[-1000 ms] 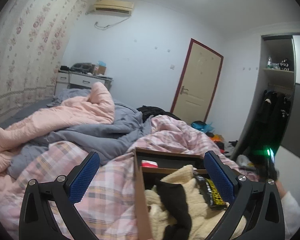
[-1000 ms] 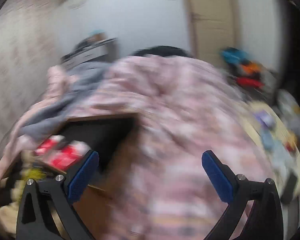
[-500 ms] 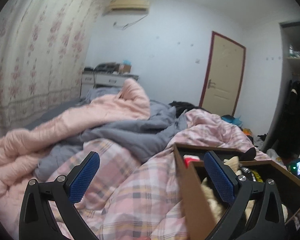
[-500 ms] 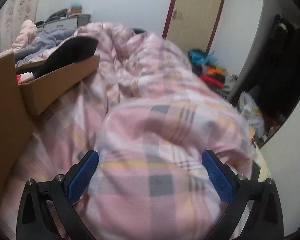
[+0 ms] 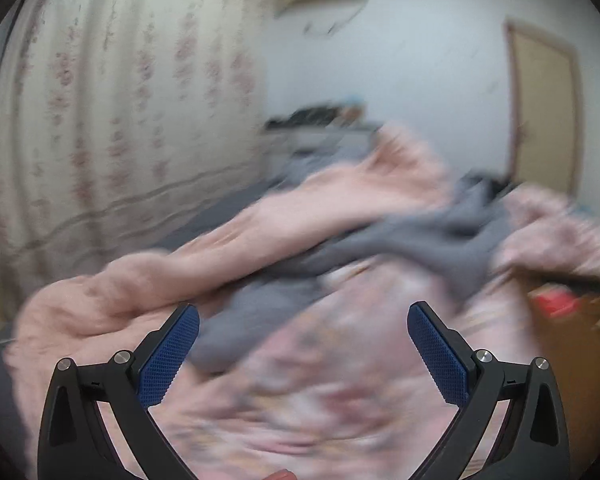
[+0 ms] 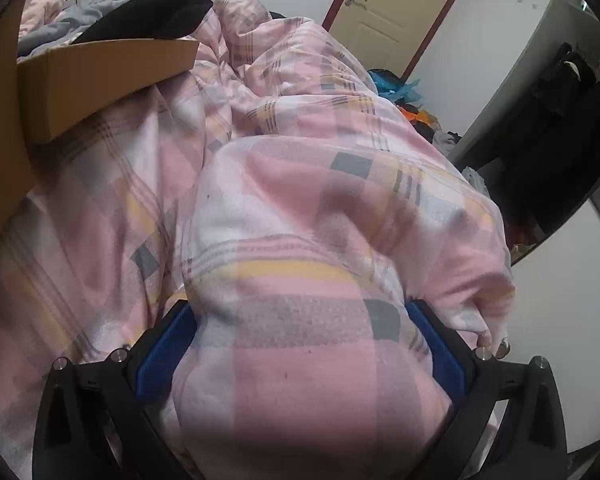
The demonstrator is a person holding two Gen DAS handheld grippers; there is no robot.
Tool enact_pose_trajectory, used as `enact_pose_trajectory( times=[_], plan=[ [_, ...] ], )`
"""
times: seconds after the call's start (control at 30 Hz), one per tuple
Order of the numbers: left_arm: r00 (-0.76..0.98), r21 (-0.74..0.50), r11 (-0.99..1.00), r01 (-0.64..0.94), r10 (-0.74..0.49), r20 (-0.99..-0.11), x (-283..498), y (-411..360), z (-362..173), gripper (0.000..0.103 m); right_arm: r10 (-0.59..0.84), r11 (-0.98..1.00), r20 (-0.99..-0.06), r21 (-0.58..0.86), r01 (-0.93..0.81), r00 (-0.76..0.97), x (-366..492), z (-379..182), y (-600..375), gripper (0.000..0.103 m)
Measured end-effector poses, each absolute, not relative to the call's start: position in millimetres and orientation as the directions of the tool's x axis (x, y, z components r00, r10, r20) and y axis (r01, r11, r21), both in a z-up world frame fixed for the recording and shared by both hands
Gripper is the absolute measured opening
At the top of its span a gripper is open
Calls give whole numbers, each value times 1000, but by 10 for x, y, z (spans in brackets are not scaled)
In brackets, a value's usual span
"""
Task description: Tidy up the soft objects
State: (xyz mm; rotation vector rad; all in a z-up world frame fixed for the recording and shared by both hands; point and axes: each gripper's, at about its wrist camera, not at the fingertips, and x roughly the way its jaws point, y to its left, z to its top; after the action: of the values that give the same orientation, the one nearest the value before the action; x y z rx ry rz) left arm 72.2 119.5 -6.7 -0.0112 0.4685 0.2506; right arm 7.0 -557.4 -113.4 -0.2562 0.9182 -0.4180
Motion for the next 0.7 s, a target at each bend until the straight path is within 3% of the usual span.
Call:
enact_pose_trajectory(
  times=[0.07,0.17,0.2,0.33,0.7],
  plan=[
    [776,33,958,-285,251,-579,957,1430,-416,103,-461,886,-710,-398,237,532,70,-1130,-5580,102],
    [625,-68,955,-290,135,-769,1218,1623,-1111,103,-492,868,-700,-438,233,517,84,-1172,-5510,102],
    [583,-40,963,-267,128,-802,1287,1589,-1321,103,-505,860,-697,-454,232,509,98,-1189,-5482,102],
    [593,153,960,-236,266,-760,1320,1314,-1322,103,-563,821,-675,-525,225,477,134,-1271,-5385,102],
    [561,204,951,-232,303,-771,1309,1273,-1430,103,-631,763,-634,-611,210,447,161,-1338,-5292,102]
  ],
)
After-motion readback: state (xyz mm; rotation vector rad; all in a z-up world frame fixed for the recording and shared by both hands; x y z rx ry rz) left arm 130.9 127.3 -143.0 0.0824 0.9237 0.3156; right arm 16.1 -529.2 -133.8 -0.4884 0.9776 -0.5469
